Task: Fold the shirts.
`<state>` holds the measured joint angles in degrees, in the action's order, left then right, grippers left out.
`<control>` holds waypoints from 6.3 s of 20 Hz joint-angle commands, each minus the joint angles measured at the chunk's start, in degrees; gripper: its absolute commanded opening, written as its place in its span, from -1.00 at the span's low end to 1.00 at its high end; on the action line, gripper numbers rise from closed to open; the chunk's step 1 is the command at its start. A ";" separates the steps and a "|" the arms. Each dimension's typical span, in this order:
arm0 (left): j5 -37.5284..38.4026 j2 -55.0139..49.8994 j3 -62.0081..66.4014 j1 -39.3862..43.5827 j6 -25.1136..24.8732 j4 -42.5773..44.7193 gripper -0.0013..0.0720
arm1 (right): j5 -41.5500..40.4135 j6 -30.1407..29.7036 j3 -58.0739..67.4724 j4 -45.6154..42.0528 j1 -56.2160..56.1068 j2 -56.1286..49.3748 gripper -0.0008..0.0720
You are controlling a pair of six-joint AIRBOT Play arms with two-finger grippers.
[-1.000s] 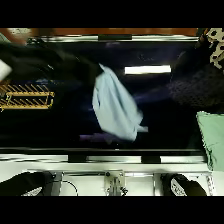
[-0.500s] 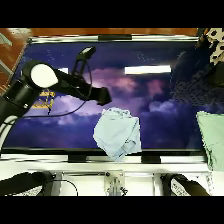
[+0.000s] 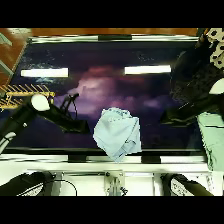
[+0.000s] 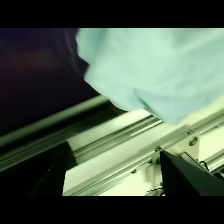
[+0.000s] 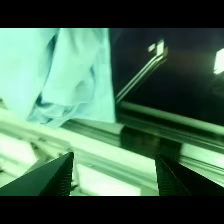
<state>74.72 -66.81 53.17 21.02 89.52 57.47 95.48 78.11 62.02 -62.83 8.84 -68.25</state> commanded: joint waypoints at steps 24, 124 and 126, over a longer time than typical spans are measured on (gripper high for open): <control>-20.90 -12.22 -6.45 -0.33 -17.09 -21.49 -0.88 | -22.53 3.21 -10.36 9.33 -14.19 -10.75 0.79; -35.65 -8.79 -17.79 9.75 -3.74 -29.14 0.67 | 1.95 0.72 31.65 0.83 11.26 -25.33 0.65; -35.80 -10.03 -17.77 10.51 -3.78 -31.26 0.67 | 1.97 0.72 31.65 0.94 10.97 -25.33 0.65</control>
<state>40.58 -75.35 35.42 30.24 85.73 28.51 97.49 78.72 93.69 -62.04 20.05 -93.58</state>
